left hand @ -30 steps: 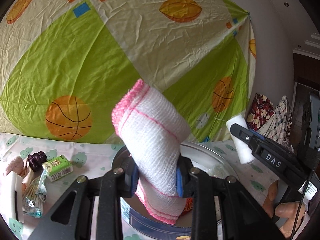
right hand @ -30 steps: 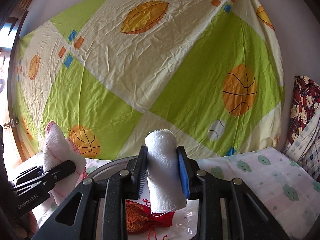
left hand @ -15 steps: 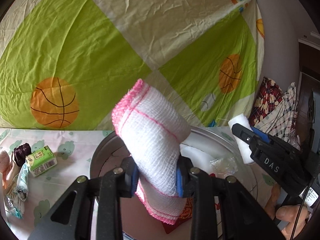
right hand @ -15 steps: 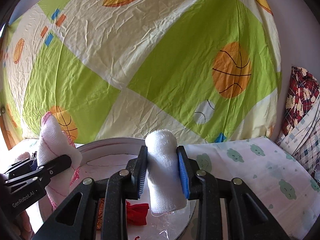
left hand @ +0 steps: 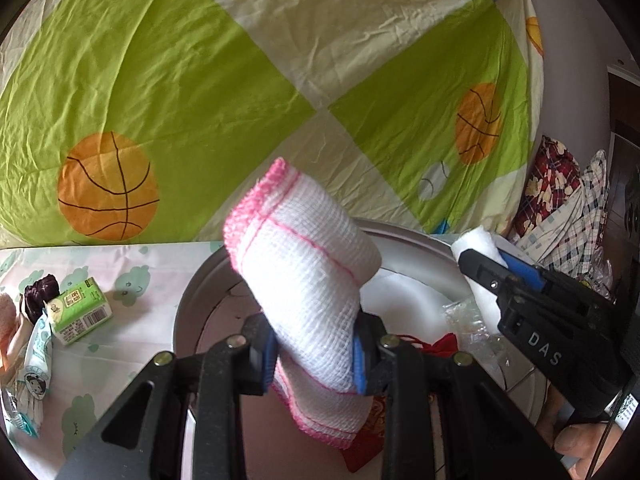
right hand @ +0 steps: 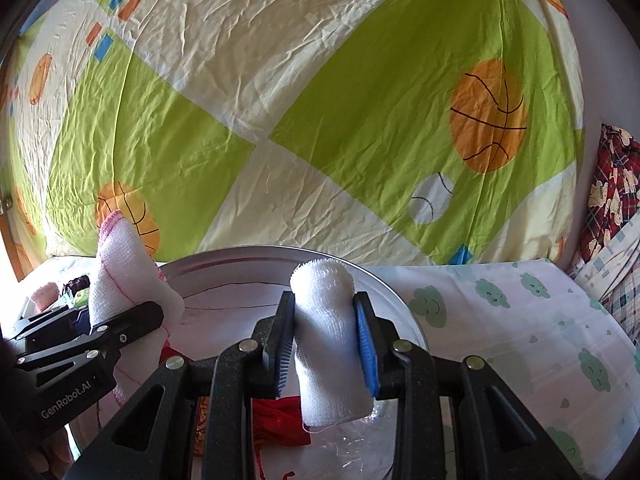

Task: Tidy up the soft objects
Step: 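Lower the towel and white cloth into the blue tin and open both grippers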

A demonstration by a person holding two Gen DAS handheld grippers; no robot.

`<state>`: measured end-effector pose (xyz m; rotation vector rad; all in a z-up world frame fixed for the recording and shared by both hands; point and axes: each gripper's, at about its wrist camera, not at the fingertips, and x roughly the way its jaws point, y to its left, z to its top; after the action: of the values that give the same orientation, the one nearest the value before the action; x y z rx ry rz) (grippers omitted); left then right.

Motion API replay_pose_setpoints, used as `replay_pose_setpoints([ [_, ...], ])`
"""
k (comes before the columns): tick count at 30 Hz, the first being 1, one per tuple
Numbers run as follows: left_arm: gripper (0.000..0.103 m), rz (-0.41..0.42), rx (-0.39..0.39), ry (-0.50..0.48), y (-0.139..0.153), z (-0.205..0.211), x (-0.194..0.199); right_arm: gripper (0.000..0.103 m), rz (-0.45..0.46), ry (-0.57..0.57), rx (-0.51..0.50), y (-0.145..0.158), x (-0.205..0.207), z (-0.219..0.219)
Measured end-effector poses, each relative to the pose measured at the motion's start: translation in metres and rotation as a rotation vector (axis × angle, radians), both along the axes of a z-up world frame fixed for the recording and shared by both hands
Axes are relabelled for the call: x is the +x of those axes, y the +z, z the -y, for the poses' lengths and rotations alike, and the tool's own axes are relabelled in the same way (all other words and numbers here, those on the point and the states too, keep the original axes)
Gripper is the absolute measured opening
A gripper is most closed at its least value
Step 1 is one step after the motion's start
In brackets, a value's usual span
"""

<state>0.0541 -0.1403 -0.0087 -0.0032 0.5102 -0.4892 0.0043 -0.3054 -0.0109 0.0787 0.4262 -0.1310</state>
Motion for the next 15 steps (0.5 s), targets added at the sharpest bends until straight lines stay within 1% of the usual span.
replay_pose_setpoints([
  [2,0.028,-0.008,0.001,0.002,-0.001,0.0,0.002,0.031,-0.005,0.004,0.003,-0.002,0.001,0.0],
  [4,0.037,-0.017,0.009,0.008,-0.001,0.001,0.003,0.032,-0.008,0.013,0.003,-0.002,0.003,-0.001],
  [5,0.05,-0.02,0.013,0.01,-0.002,0.001,0.004,0.032,-0.007,0.025,0.006,-0.003,0.003,-0.002],
  [6,0.066,-0.021,0.017,0.014,-0.002,0.002,0.005,0.034,-0.011,0.025,0.007,-0.003,0.004,-0.002],
  [7,0.074,-0.02,0.022,0.025,-0.002,0.002,0.004,0.046,-0.02,0.014,0.005,-0.003,0.004,-0.003],
  [8,0.09,-0.013,0.027,0.038,-0.002,0.002,0.004,0.057,-0.029,0.009,0.006,-0.002,0.004,-0.003],
  [9,0.1,0.001,0.026,0.057,-0.001,0.001,0.001,0.077,-0.029,0.002,0.01,-0.001,0.003,-0.002],
  [10,0.101,0.02,0.019,0.073,0.001,-0.003,-0.002,0.082,-0.007,-0.018,0.013,0.001,-0.001,-0.001],
  [12,0.101,0.045,0.01,0.11,0.004,-0.009,-0.008,0.082,0.029,-0.022,0.023,0.005,-0.007,0.001],
  [15,0.101,0.058,-0.025,0.139,0.009,-0.022,-0.014,0.082,0.049,-0.036,0.036,0.01,-0.013,0.003],
])
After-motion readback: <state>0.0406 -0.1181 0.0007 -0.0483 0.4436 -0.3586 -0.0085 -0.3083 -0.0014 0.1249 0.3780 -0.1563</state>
